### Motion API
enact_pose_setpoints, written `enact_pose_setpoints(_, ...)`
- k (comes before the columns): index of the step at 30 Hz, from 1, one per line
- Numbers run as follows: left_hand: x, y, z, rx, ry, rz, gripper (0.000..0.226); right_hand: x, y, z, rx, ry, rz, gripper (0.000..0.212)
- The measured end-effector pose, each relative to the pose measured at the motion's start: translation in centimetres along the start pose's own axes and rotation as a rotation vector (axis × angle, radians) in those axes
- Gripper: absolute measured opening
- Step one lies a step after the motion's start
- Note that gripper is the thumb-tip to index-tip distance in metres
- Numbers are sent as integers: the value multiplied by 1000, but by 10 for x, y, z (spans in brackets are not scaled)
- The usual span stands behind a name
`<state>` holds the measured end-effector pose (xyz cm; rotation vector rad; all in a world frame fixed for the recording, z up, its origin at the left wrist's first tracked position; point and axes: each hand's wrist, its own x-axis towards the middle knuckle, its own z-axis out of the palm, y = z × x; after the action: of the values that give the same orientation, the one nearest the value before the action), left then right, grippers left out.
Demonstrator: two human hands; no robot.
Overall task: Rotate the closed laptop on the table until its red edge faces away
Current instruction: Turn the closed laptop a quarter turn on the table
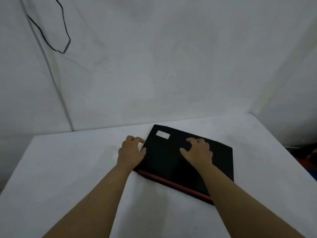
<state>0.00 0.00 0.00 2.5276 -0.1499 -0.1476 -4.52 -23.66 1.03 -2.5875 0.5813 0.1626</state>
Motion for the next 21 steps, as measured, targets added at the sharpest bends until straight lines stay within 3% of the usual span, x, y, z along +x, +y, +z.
enact_pose_setpoints(5,1,-19,39,-30,-196,-214,70,0,37,23,-70,-64,159,67)
enact_pose_setpoints(9,8,-16,62,-146,-210,-337,102,-1,57,39,-84,-32,221,80)
enact_pose_setpoints(14,9,-7,87,-24,-227,-388,138,-10,82,51,-120,50,280,89)
enact_pose_setpoints(21,15,-7,91,3,-193,-449,152,-9,94,43,64,137,589,116)
